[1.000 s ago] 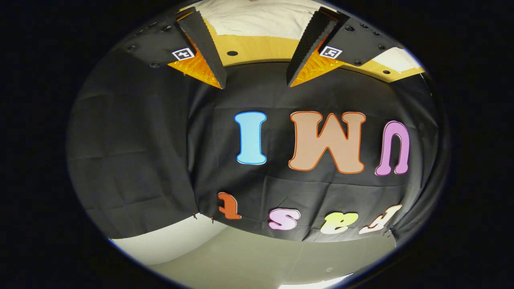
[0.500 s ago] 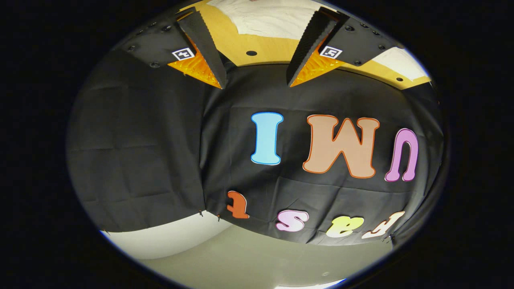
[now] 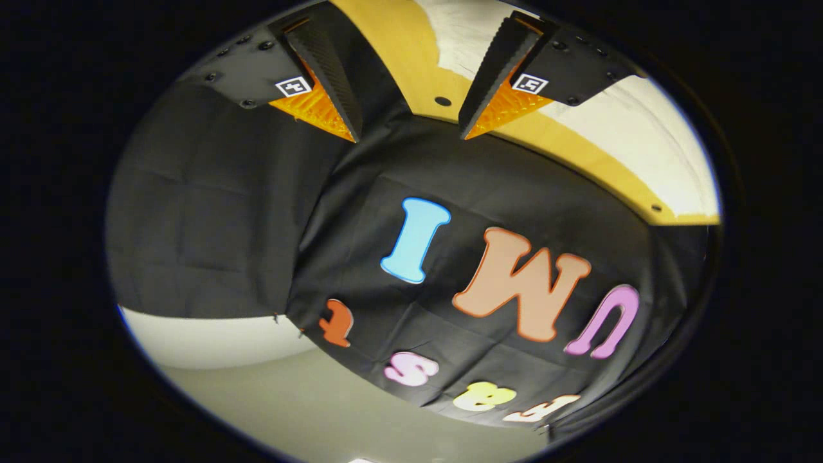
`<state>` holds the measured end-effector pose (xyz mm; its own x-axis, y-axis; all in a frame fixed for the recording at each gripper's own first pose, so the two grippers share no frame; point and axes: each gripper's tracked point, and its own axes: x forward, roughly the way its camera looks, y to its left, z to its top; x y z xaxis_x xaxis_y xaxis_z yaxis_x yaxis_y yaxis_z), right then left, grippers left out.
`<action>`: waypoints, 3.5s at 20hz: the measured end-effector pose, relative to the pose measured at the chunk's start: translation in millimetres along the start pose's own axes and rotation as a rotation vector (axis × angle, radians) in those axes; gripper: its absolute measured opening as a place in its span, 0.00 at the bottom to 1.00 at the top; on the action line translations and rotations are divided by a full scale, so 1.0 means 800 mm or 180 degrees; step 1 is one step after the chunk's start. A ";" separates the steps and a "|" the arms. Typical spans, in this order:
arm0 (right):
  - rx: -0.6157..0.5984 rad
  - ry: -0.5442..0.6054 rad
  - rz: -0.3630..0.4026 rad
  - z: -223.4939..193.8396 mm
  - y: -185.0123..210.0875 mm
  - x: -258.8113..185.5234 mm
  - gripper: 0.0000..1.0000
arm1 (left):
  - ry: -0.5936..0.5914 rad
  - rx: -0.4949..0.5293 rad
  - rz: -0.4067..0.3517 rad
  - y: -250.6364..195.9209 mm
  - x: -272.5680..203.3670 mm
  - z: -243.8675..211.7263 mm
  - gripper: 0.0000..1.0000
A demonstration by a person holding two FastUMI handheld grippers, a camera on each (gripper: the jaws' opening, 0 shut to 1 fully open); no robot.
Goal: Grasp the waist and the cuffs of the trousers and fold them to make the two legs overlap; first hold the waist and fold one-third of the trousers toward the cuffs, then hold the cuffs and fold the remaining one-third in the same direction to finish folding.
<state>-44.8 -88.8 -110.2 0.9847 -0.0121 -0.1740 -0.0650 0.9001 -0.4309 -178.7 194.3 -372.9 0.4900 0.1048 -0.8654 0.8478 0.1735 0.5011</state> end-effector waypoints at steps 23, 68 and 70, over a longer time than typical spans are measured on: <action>-0.2593 0.0907 0.2264 -0.299 0.120 -0.147 0.96 | 0.0123 0.0018 0.0462 -0.002 0.001 -0.001 0.00; -0.2000 0.0736 0.0999 -0.182 0.162 0.143 0.09 | -0.0098 -0.1200 0.1337 0.338 0.038 0.067 0.00; -0.1908 0.0790 0.0891 -0.187 0.179 0.172 0.09 | -0.0130 -0.1324 0.1352 0.358 0.060 0.070 0.00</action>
<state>57.4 -26.5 -328.4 0.8566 0.0216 -0.5156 -0.4587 0.4897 -0.7415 99.1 194.2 -271.2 0.7833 0.2127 -0.5842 0.4293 0.4946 0.7557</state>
